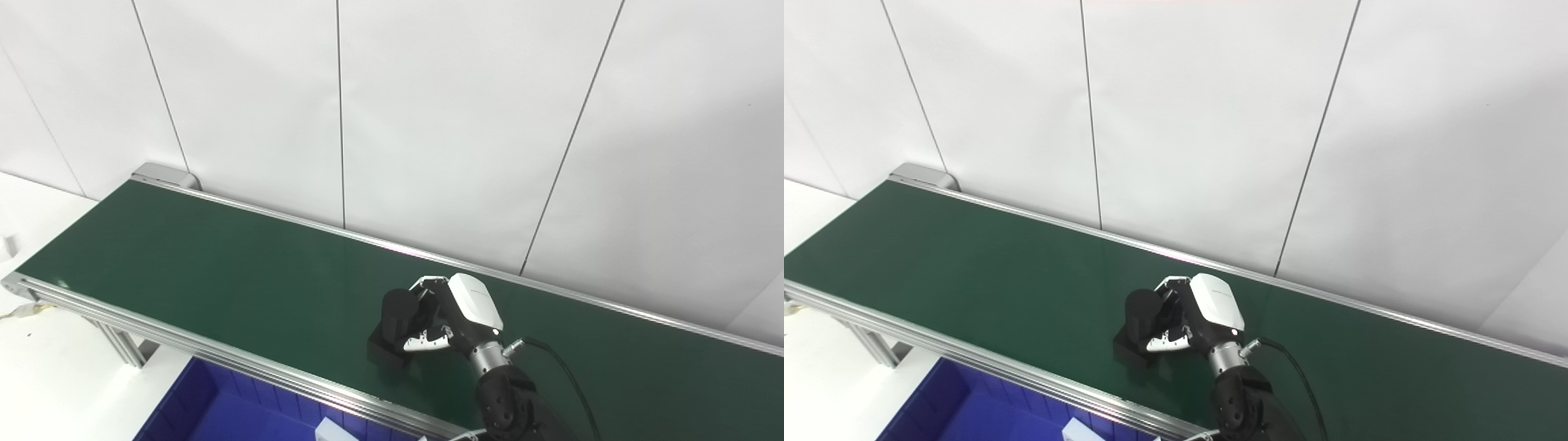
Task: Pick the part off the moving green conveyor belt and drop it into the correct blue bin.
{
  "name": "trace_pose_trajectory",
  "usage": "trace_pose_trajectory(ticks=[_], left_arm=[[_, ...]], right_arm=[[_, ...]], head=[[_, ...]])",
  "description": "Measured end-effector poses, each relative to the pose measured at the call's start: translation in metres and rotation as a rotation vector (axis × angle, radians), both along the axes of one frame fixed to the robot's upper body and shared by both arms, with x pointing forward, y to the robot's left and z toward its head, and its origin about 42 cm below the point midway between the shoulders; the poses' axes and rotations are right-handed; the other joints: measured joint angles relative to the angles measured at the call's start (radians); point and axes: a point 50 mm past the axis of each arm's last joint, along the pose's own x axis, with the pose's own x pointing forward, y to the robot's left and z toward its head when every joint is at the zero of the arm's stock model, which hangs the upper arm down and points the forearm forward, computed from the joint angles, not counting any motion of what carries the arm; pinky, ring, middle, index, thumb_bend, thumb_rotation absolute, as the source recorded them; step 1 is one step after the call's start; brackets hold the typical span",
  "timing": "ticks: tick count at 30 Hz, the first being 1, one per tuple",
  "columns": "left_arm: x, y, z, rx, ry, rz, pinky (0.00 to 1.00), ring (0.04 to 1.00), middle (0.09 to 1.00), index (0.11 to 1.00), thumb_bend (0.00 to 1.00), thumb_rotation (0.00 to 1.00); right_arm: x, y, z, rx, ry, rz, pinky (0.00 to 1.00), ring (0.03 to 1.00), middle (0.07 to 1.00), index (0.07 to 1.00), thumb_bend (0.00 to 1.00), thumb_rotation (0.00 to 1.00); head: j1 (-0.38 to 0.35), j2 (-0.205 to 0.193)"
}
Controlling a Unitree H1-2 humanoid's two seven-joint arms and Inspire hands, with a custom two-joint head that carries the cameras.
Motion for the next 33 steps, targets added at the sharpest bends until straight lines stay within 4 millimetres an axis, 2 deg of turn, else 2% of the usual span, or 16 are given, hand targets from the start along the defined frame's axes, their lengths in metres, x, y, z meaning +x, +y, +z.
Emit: trace_pose_trajectory(ticks=[5,9,14,23,29,33], left_arm=[[0.001,0.0,0.0,0.0,-0.002,0.0,0.81,0.895,0.936,0.905,0.98,0.37],[0.003,0.001,0.002,-0.014,-0.02,0.001,0.86,0.906,0.924,0.901,0.97,0.36],[0.005,0.004,0.0,-0.017,-0.022,-0.013,0.87,0.906,0.916,0.897,0.98,0.35],[0.005,0.012,-0.006,-0.022,-0.024,-0.014,0.88,0.908,0.916,0.901,0.98,0.36],[0.005,0.018,-0.006,-0.029,-0.021,-0.008,0.88,0.912,0.916,0.903,0.98,0.36],[0.005,0.023,-0.006,-0.038,-0.016,-0.011,0.89,0.906,0.907,0.903,0.98,0.36]], right_arm=[[-0.003,-0.005,0.011,0.063,-0.031,-0.008,0.32,0.409,0.445,0.511,0.53,0.0],[-0.003,-0.018,0.034,0.142,-0.069,-0.006,0.3,0.387,0.43,0.512,0.53,0.0],[0.001,-0.039,0.061,0.206,-0.102,-0.036,0.34,0.42,0.446,0.506,0.53,0.0],[0.001,-0.065,0.081,0.284,-0.153,-0.08,0.35,0.42,0.448,0.509,0.53,0.0],[-0.006,-0.083,0.095,0.32,-0.185,-0.083,0.33,0.403,0.45,0.506,0.53,0.0],[-0.017,-0.097,0.105,0.342,-0.202,-0.097,0.31,0.387,0.431,0.513,0.53,0.0]], head=[[-0.015,-0.005],[-0.028,-0.008],[-0.044,-0.015],[-0.066,-0.02],[-0.106,-0.011],[-0.184,0.02]])
